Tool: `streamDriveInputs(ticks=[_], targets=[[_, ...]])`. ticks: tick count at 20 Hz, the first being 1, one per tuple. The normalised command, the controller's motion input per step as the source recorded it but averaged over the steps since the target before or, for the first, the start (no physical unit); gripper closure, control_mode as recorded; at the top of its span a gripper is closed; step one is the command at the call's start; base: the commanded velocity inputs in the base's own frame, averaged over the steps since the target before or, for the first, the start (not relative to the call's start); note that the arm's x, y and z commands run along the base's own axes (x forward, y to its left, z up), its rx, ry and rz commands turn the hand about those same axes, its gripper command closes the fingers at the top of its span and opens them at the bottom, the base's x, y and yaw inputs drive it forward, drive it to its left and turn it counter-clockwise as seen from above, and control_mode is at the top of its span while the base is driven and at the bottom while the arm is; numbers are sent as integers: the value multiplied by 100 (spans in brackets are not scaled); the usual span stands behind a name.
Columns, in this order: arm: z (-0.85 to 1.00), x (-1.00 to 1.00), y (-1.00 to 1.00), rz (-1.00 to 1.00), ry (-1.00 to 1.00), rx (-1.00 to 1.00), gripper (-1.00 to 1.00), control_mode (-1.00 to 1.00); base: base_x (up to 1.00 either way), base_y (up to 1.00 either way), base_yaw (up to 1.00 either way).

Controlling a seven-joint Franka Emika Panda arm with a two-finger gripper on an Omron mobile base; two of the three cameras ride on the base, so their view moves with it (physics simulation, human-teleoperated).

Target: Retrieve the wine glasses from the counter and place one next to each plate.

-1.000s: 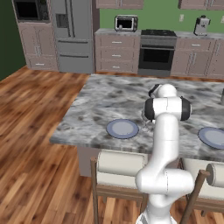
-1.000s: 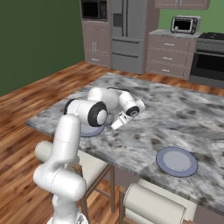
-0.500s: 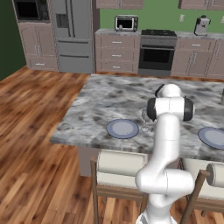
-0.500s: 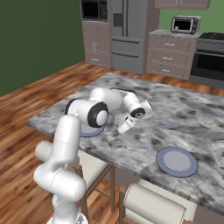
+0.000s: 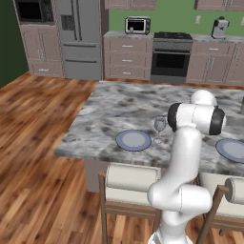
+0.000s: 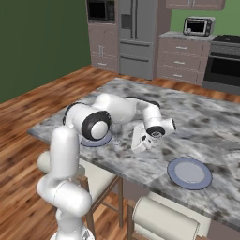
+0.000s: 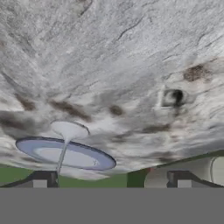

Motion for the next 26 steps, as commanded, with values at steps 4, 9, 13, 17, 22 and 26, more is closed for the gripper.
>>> streamDriveInputs(ticks=[4, 9, 13, 17, 22, 26], targets=[[100, -98, 1, 0, -34, 12, -100, -100, 0, 0, 0], [100, -70, 6, 0, -22, 12, -100, -100, 0, 0, 0], [93, -63, 23, 0, -14, 11, -100, -100, 0, 0, 0], [76, -35, 45, 0, -5, 3, -100, -100, 0, 0, 0], [23, -16, 58, -3, 0, 0, -100, -100, 0, 0, 0], [0, -11, 34, -3, 0, 0, -100, -100, 0, 0, 0]])
